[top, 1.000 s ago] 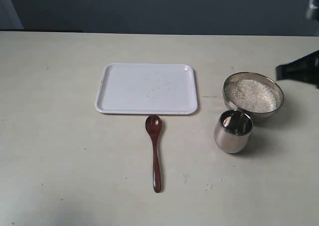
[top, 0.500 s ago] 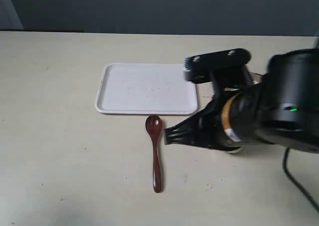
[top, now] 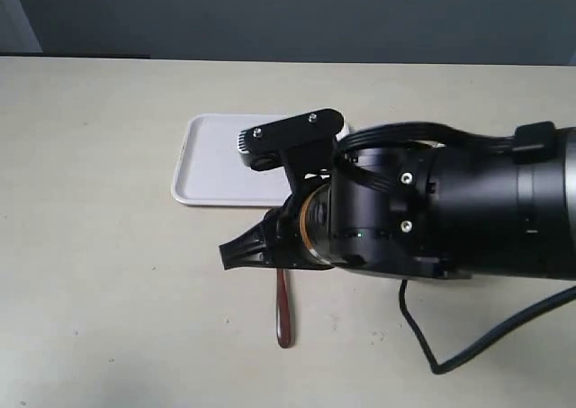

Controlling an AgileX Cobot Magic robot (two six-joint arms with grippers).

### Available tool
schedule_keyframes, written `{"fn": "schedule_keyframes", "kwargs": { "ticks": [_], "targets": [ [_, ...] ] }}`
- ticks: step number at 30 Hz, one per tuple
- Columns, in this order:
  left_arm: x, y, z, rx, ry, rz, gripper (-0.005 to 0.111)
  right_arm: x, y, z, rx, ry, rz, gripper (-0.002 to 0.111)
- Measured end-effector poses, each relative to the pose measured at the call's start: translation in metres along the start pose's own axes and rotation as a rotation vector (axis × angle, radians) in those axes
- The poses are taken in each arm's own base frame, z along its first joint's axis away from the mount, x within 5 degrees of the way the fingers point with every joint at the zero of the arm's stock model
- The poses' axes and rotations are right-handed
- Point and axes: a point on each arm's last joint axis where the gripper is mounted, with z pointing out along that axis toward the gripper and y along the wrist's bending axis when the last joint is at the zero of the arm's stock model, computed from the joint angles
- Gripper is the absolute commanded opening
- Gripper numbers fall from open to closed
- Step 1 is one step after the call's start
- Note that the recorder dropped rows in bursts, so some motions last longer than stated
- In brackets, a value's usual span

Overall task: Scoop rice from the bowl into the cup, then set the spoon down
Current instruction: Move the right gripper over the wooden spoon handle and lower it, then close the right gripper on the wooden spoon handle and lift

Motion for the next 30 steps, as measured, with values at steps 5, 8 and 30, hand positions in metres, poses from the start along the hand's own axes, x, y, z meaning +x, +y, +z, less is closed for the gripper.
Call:
{"fn": "schedule_keyframes", "kwargs": {
  "ticks": [5, 8, 30],
  "targets": [
    [0.000, 0.000, 0.000, 0.000, 0.000, 0.000, 0.000, 0.004, 0.007, 0.014, -0.030, 0.015, -0.013, 0.018],
    [0.000, 0.000, 0.000, 0.000, 0.000, 0.000, 0.000, 0.010, 0.013, 0.027, -0.046, 0.037, -0.024, 0.039],
    [0.000, 0.000, 0.000, 0.000, 0.000, 0.000, 0.000, 0.034, 0.019, 0.060, -0.010, 0.185, 0.062, 0.042]
  ]
}}
